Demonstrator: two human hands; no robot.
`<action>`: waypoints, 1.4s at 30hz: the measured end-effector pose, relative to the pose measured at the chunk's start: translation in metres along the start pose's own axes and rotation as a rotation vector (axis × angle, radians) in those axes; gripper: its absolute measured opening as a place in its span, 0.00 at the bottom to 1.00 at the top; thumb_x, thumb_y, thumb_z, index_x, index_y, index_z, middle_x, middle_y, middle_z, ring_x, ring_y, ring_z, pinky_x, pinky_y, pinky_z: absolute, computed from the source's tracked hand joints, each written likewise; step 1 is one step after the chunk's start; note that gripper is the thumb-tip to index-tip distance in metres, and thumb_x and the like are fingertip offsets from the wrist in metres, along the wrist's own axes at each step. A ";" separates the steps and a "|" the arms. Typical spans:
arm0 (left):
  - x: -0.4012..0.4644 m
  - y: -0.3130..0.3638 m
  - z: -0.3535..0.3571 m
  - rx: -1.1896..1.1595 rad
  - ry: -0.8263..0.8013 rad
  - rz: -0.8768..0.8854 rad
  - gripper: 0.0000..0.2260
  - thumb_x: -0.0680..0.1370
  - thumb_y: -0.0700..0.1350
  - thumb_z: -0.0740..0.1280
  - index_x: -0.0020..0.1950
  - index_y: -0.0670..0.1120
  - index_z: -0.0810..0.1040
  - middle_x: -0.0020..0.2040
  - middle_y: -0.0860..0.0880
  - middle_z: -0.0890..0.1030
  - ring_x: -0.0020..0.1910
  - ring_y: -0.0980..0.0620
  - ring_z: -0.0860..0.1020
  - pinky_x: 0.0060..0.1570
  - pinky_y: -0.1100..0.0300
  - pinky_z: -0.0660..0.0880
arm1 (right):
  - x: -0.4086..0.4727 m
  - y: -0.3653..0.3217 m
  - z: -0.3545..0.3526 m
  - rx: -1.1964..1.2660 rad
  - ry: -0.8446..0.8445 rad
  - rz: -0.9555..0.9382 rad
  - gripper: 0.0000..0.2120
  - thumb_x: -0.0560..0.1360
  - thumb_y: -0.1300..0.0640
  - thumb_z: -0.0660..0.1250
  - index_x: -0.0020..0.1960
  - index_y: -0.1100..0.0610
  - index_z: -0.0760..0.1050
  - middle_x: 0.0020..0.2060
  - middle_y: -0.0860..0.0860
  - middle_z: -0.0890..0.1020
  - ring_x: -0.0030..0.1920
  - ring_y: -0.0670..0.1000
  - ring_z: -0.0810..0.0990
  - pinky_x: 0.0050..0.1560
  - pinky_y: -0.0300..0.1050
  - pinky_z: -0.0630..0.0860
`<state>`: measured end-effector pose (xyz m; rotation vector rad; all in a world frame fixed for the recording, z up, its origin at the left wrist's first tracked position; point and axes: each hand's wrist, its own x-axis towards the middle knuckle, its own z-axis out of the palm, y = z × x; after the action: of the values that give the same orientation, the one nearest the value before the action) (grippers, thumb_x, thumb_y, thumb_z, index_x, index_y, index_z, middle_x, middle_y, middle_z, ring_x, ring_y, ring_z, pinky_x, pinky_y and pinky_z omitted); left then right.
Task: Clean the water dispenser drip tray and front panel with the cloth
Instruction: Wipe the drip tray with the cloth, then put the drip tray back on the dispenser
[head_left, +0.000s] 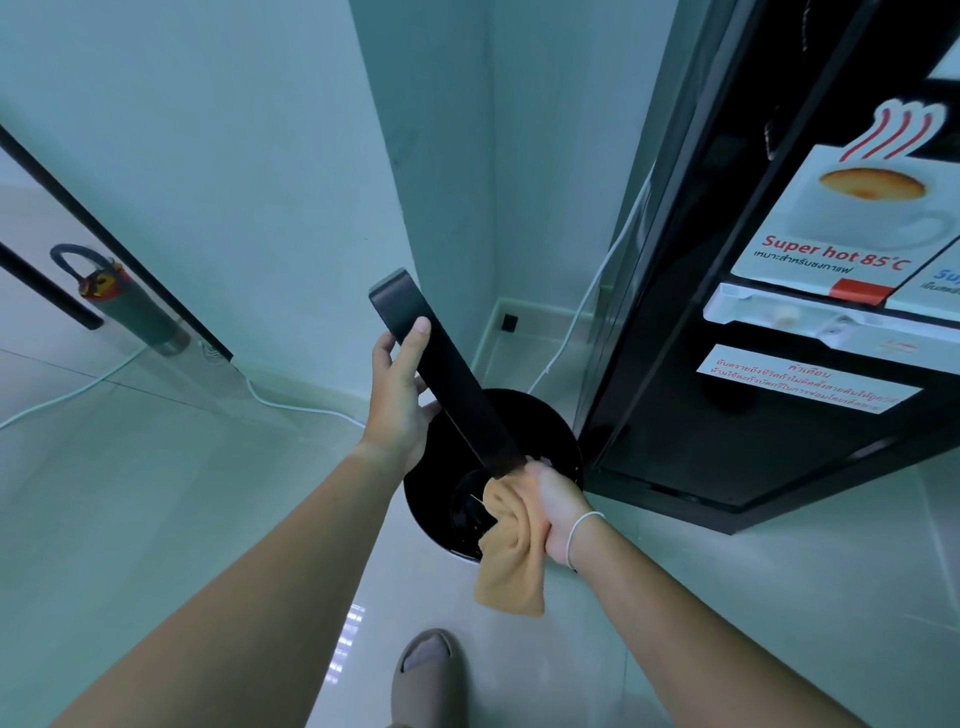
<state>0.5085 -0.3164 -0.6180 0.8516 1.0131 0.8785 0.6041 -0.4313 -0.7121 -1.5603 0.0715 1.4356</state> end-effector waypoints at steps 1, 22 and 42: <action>0.000 0.000 -0.002 -0.033 0.001 -0.015 0.23 0.75 0.57 0.66 0.66 0.49 0.67 0.54 0.52 0.75 0.53 0.49 0.75 0.48 0.52 0.77 | 0.000 -0.003 -0.002 0.046 -0.017 0.041 0.17 0.77 0.46 0.59 0.43 0.55 0.81 0.39 0.56 0.82 0.43 0.54 0.79 0.50 0.46 0.76; -0.035 0.024 -0.022 -0.086 0.040 -0.170 0.08 0.79 0.51 0.60 0.47 0.47 0.74 0.46 0.45 0.76 0.45 0.45 0.79 0.44 0.53 0.77 | -0.072 -0.037 -0.056 0.043 0.027 -0.174 0.36 0.57 0.31 0.69 0.51 0.58 0.82 0.53 0.64 0.81 0.47 0.61 0.80 0.61 0.60 0.74; -0.103 0.011 0.111 0.100 -0.225 -0.153 0.08 0.81 0.46 0.60 0.52 0.42 0.74 0.41 0.45 0.82 0.40 0.46 0.81 0.38 0.58 0.79 | -0.191 -0.089 -0.207 0.003 0.363 -0.519 0.21 0.73 0.39 0.60 0.38 0.56 0.79 0.26 0.50 0.82 0.29 0.53 0.77 0.32 0.41 0.73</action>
<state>0.5823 -0.4242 -0.5413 0.9220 0.9174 0.5915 0.7528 -0.6250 -0.5450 -1.6669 -0.1100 0.7429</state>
